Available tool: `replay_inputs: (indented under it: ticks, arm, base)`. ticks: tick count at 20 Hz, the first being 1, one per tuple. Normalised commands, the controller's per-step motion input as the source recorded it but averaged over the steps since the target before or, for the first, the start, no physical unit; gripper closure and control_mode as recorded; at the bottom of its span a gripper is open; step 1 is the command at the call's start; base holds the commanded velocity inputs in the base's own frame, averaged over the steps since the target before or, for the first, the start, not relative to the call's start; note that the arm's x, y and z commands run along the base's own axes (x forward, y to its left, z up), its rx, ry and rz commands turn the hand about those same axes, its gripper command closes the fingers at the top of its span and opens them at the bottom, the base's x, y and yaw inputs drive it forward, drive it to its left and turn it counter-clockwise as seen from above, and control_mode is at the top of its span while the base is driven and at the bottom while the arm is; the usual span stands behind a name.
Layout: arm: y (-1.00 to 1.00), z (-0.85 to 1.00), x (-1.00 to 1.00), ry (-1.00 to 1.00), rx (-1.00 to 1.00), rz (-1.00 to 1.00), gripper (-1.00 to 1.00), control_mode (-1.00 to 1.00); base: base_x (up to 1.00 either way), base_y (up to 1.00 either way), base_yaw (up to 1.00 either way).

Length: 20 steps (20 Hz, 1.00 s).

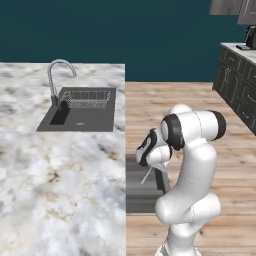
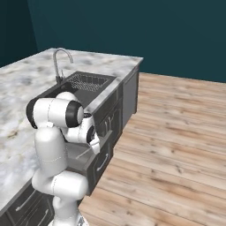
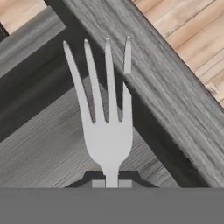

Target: Organize the utensils by type. Pick up the wooden spoons from the counter and place them in the open cabinet. Then pick up the metallic utensils from the counter and place them in the open drawer.

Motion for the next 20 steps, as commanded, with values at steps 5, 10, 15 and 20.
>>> replay_inputs:
  ticks: [5, 10, 15, 20]
  arm:
    - [-0.50, -0.57, -0.02, 0.00, 0.00, -0.02, 1.00, -1.00]
    - [-0.59, -0.58, -0.06, 0.00, 0.00, -0.04, 1.00, -1.00]
    - [-0.59, -0.57, -0.06, -0.03, 0.00, -0.04, 1.00, -1.00]
    - [-0.48, -0.49, -0.07, -0.10, 0.00, -0.04, 1.00, -1.00]
  base:
    - [0.00, 0.00, 0.00]
    - [0.00, 0.00, 0.00]
    - [0.00, 0.00, 0.00]
    - [0.00, 0.00, 0.00]
